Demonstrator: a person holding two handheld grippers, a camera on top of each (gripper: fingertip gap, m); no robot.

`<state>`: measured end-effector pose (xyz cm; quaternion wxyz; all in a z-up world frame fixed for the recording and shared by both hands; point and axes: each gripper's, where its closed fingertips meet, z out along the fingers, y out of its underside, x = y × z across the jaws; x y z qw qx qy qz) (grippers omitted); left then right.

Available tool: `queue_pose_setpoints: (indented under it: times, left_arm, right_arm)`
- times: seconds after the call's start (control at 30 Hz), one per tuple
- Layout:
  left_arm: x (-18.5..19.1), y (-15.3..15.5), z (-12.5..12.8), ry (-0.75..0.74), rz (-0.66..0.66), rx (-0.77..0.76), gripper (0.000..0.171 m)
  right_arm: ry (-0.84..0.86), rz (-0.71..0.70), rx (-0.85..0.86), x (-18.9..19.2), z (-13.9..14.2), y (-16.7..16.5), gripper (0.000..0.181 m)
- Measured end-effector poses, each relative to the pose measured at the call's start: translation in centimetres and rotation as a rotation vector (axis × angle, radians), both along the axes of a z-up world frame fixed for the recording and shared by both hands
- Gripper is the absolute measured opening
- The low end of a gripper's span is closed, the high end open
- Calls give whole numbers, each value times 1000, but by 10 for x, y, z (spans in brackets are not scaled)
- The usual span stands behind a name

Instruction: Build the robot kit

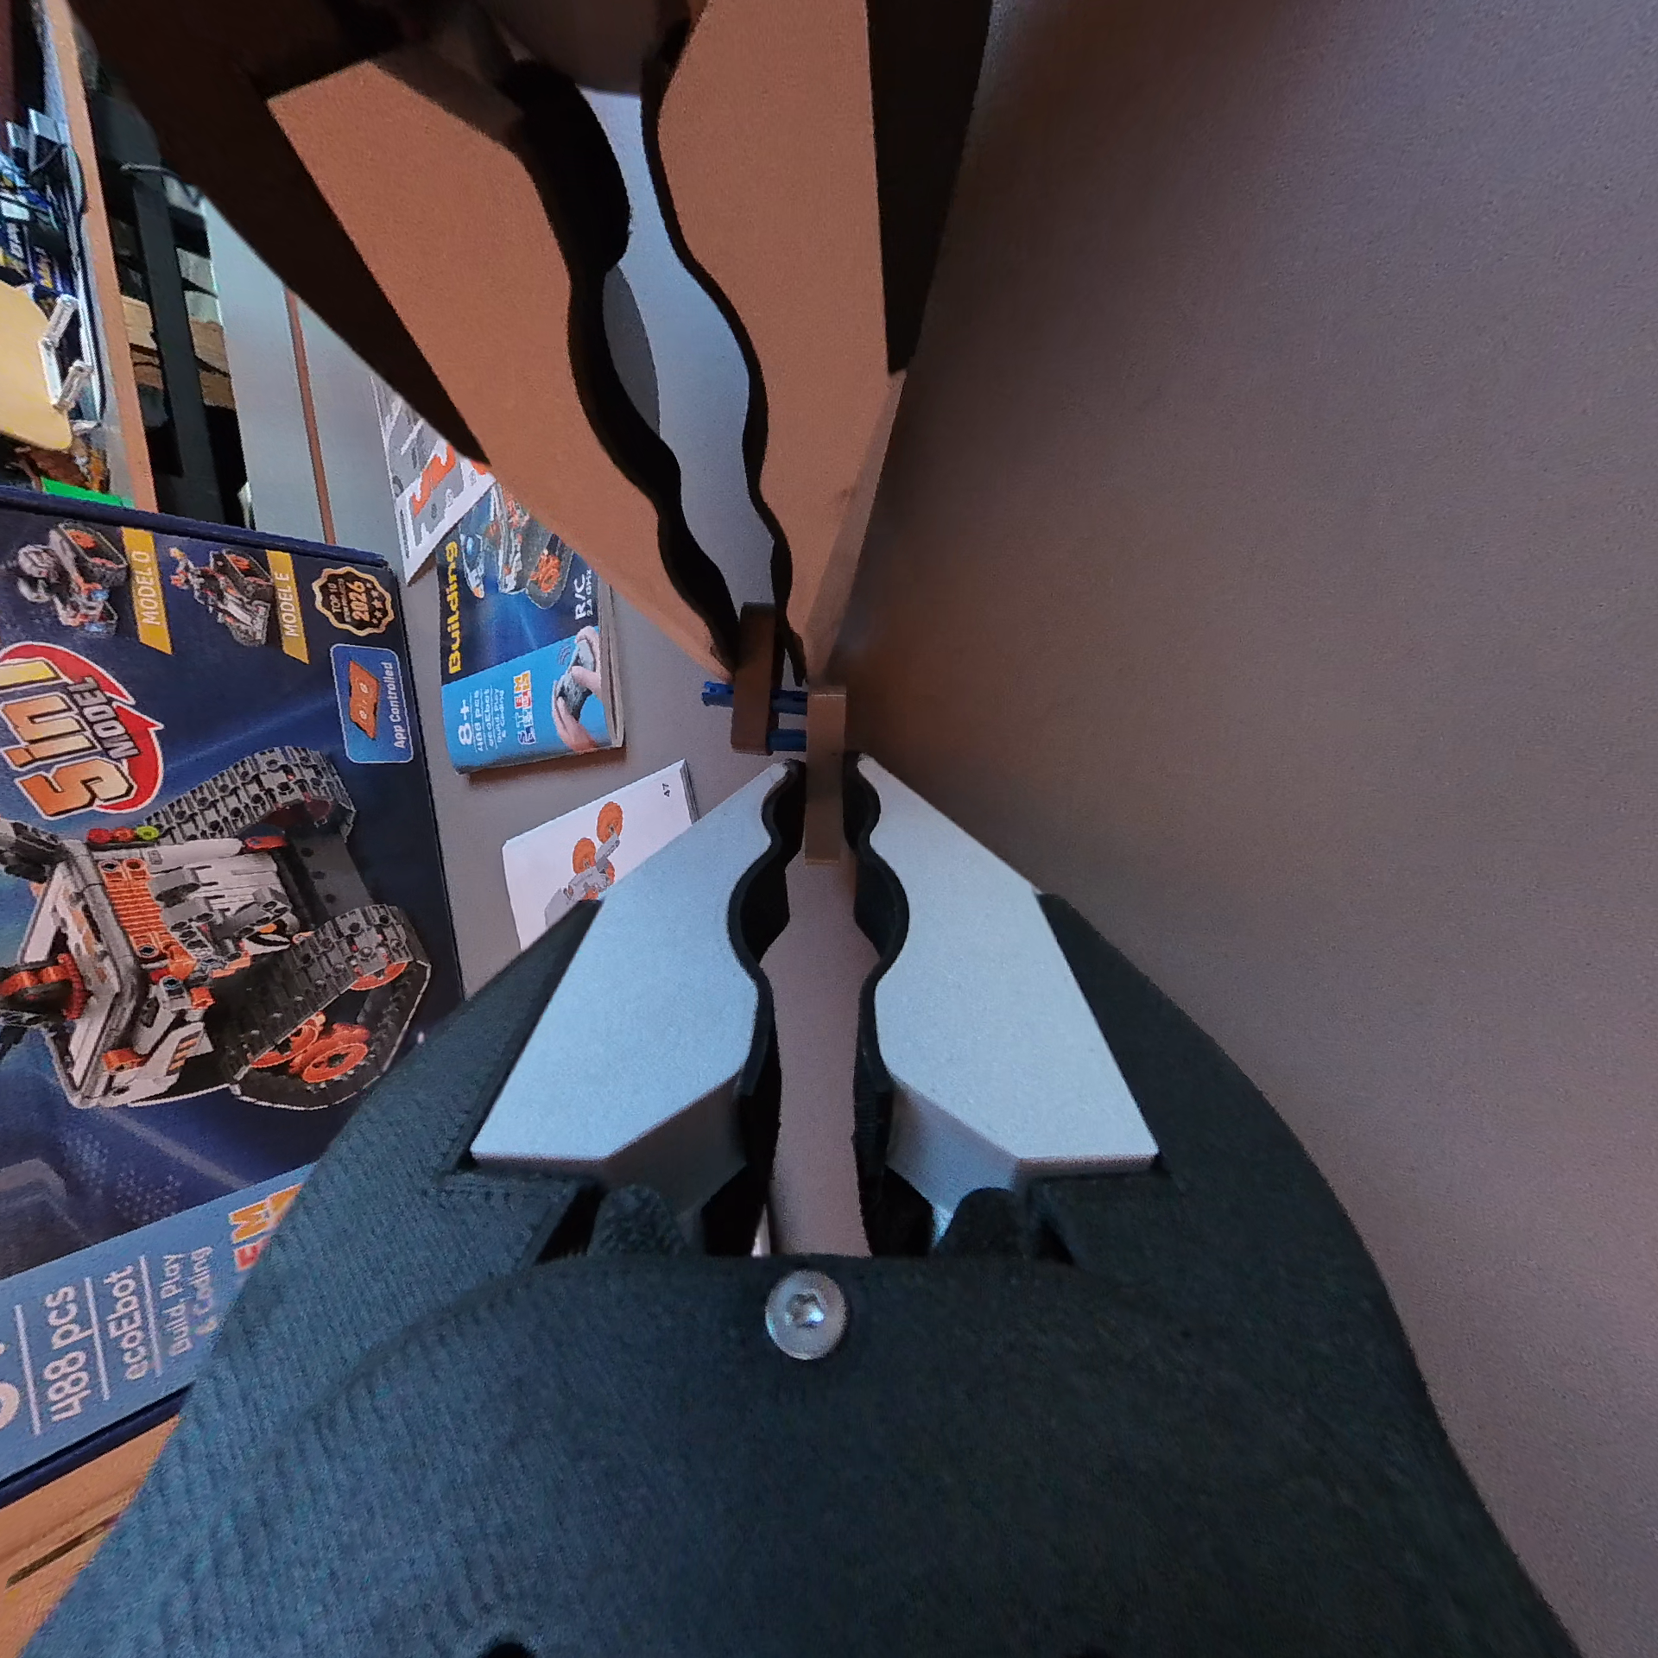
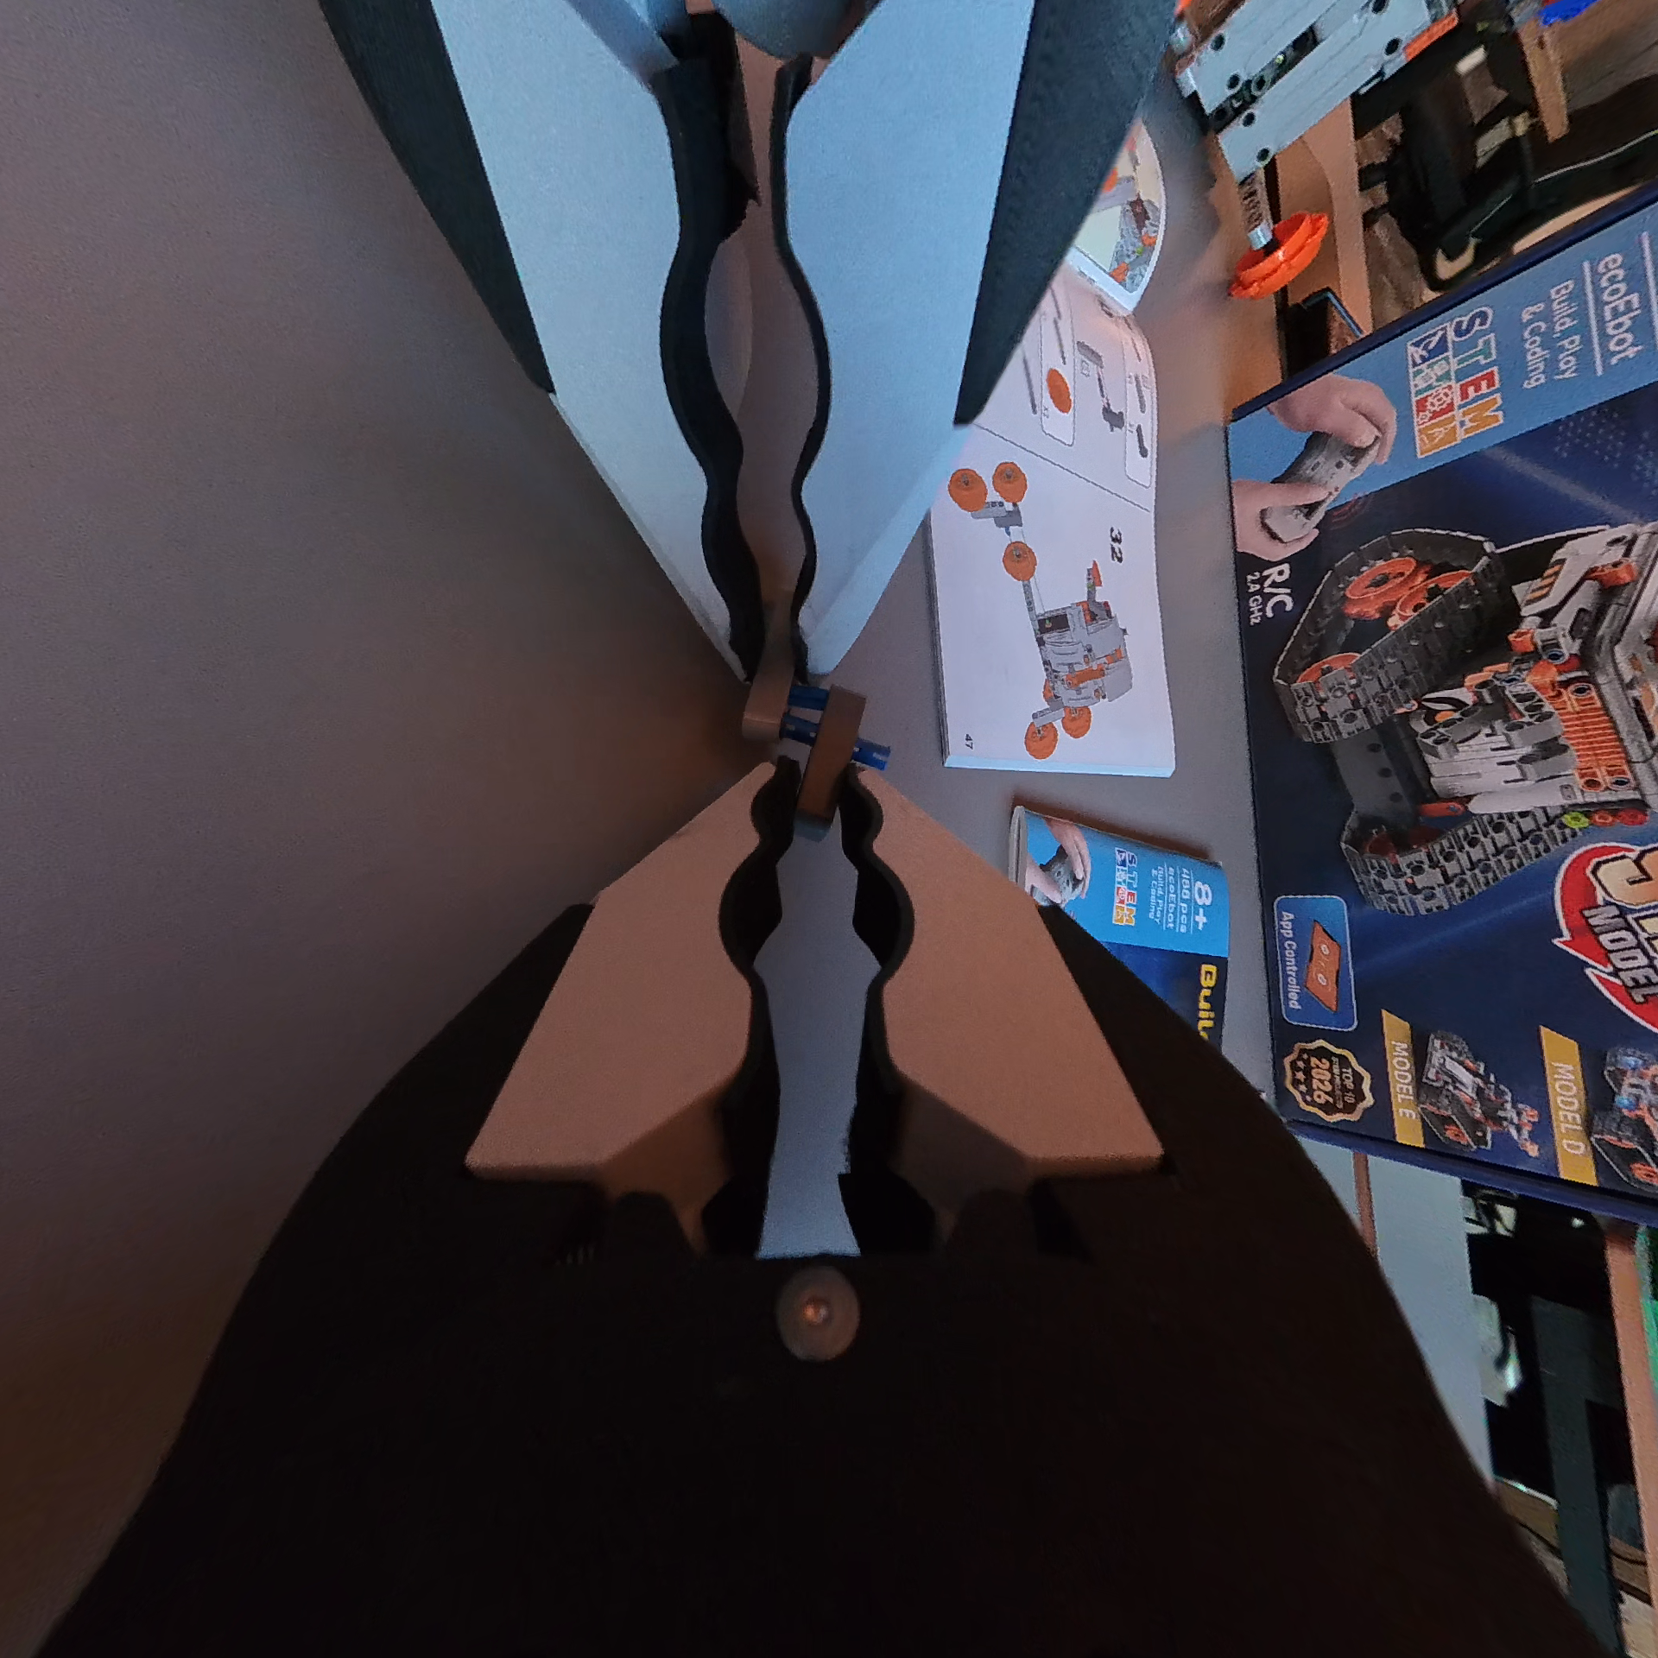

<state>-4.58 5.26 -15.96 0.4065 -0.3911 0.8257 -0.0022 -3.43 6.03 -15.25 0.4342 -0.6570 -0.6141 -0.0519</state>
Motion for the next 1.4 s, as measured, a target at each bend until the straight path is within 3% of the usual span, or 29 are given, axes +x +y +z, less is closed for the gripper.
queue_pose_setpoints:
  times: [0.8, 1.1, 1.4]
  left_arm:
    - [2, 2, 1, -113, -2, -73, 6]
    - [0, 0, 1, -24, -61, 44, 6]
    - [-3, -2, 0, 34, -67, -48, 6]
  right_arm:
    - [29, -83, 32, 2, 1, 1, 8]
    - [-42, -41, 26, 0, 0, -2, 8]
    - [-155, 45, 25, -3, 2, -2, 9]
